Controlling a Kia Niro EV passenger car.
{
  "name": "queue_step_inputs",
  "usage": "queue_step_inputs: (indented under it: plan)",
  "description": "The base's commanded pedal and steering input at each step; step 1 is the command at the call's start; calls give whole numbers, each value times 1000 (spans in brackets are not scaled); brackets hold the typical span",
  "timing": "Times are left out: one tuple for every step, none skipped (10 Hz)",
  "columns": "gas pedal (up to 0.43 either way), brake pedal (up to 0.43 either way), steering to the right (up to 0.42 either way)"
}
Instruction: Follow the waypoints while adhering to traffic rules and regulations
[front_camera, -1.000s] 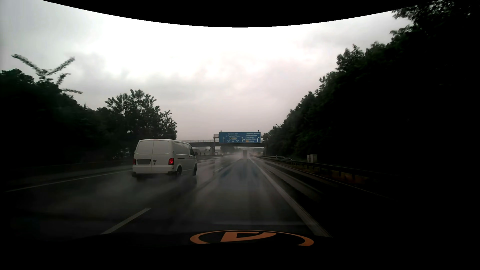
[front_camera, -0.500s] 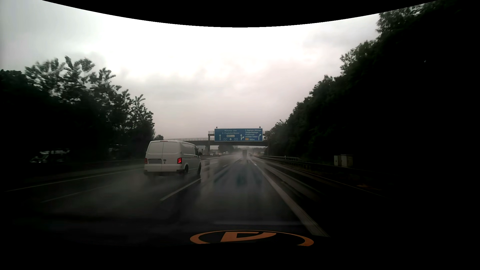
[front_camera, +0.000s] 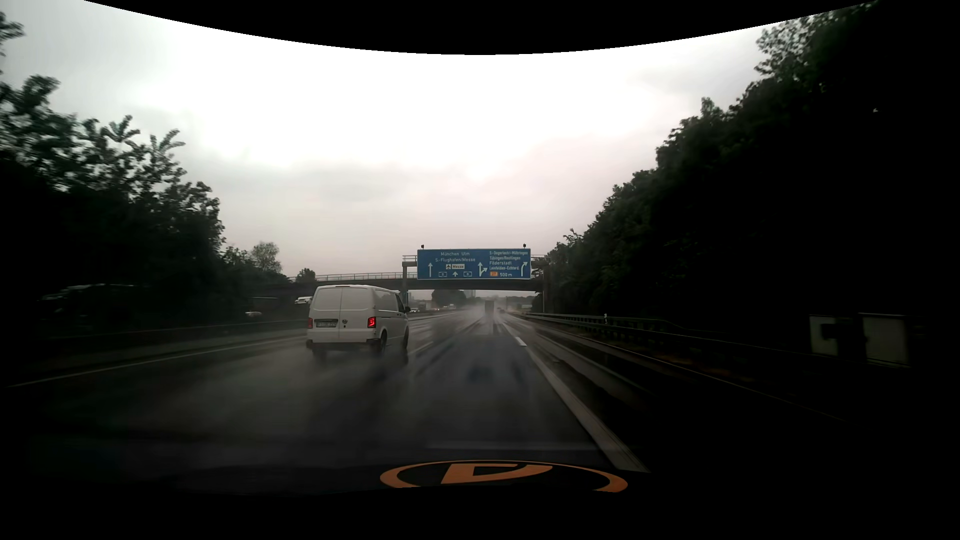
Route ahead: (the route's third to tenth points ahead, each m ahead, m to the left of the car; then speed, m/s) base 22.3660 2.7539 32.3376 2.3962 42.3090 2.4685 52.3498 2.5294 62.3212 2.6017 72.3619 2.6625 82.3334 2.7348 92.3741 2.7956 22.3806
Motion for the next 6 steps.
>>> queue_step_inputs:
  plan:
    - [98,0,-4]
    - [98,0,-4]
    - [98,0,-4]
    - [98,0,-4]
    - [98,0,-4]
    - [98,0,-4]
